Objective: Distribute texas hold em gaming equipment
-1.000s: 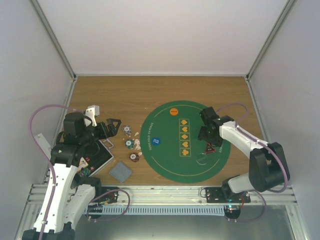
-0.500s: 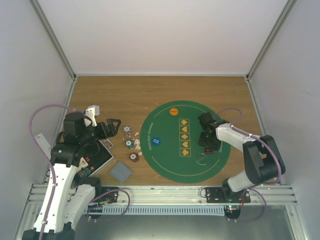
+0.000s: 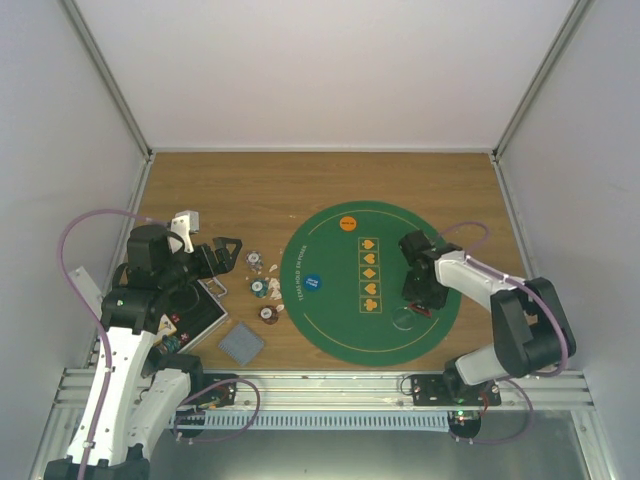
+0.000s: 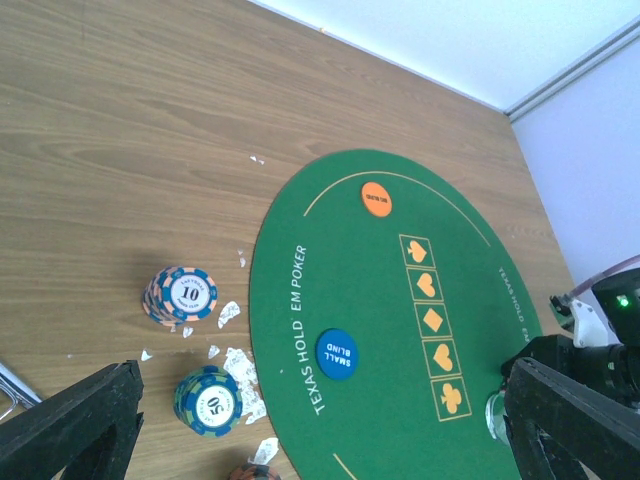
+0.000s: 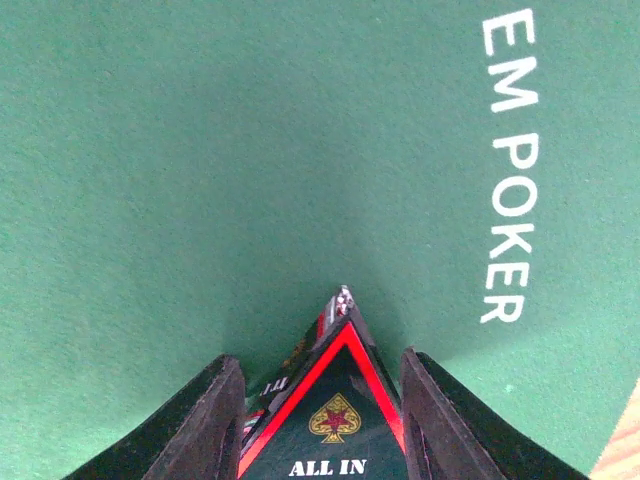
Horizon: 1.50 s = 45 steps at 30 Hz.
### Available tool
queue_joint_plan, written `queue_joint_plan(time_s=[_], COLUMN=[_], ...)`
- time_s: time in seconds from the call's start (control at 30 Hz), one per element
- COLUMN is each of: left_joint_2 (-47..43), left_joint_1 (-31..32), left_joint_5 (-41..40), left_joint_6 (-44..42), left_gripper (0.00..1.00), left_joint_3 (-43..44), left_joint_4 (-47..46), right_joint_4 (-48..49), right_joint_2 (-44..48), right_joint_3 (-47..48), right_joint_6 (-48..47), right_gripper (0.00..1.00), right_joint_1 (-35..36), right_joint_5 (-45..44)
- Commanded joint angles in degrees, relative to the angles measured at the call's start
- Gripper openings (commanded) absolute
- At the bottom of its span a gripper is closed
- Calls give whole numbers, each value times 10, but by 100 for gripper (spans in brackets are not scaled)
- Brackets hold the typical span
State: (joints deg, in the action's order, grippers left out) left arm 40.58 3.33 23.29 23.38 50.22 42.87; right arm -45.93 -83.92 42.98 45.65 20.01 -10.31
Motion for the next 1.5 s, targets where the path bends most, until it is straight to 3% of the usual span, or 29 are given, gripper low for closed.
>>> queue_joint_plan(time_s=[0.0, 0.2, 0.47, 0.6, 1.0, 1.27, 1.47], left_joint_2=[-8, -8, -6, -5, 7, 25, 17], left_joint_1=[-1, -1, 0, 0, -1, -7, -13], left_joint_5=[2, 0, -3, -28, -148, -177, -173], left_joint_6=[-2, -4, -7, 4, 12, 25, 34], left_gripper=[99, 99, 99, 99, 99, 99, 99], left_joint_3=[1, 1, 4, 6, 39, 35, 23], left_joint_4=[-12, -13, -10, -9, 64, 72, 70], right_joint_4=[-59, -64, -47, -15, 40, 21, -25], right_joint_2=[11, 27, 75, 81, -103, -241, -330], right_joint_3=[-15, 3, 110, 154, 312, 433, 528], right_joint_6=[18, 12, -74, -116, -110, -170, -212], right_gripper=[44, 48, 86, 94, 93, 92, 91], right_joint_1=[-5, -4, 12, 55, 351, 463, 501], right_joint_5=[-19, -22, 2, 33, 74, 59, 34])
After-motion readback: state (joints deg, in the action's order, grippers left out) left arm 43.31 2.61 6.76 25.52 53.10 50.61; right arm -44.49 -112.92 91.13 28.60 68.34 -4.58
